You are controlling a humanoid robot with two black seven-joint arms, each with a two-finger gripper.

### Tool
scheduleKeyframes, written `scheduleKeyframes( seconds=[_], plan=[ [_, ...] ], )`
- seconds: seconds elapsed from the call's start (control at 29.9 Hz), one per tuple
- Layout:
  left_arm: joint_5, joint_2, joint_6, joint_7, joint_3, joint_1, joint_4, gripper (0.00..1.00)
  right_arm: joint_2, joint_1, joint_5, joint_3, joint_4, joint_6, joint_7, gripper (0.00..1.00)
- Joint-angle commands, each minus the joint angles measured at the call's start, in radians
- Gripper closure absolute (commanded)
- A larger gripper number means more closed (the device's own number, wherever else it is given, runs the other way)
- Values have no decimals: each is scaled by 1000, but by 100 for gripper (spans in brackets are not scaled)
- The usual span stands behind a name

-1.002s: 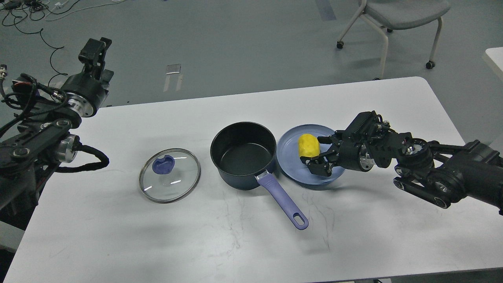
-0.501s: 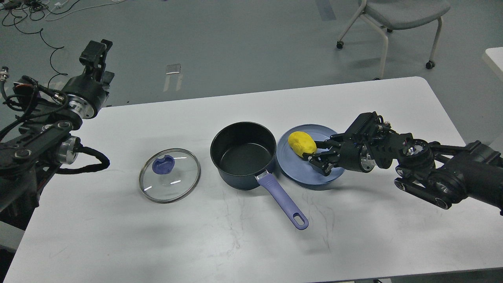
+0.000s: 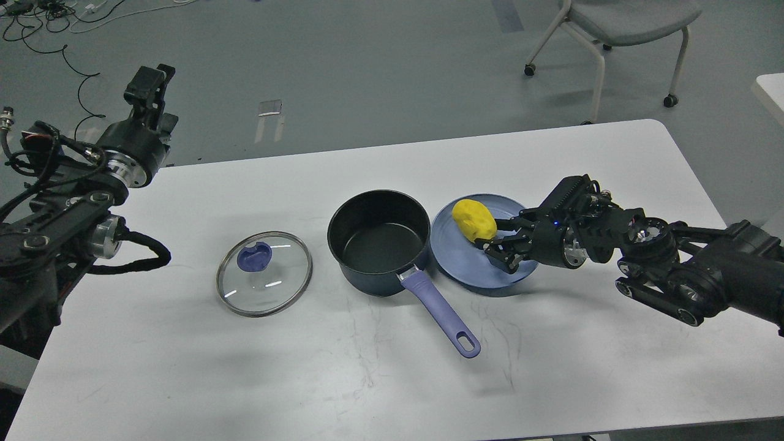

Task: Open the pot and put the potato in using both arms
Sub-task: 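Close the right gripper on the potato, then lift the potato off the plate with the right gripper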

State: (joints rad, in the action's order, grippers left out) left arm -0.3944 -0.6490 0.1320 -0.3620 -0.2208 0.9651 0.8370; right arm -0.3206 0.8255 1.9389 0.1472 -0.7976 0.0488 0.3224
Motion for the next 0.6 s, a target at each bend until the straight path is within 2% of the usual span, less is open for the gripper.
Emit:
scheduleKeyframes(
  seconds=[0.0, 0.57],
  plan=[
    [0, 2, 0, 0, 0, 0, -1, 2, 0, -2, 0, 0, -2, 0, 3, 51],
    [0, 14, 0, -12, 1, -6, -21, 2, -9, -6, -8, 5, -23, 13, 10, 57]
  ],
)
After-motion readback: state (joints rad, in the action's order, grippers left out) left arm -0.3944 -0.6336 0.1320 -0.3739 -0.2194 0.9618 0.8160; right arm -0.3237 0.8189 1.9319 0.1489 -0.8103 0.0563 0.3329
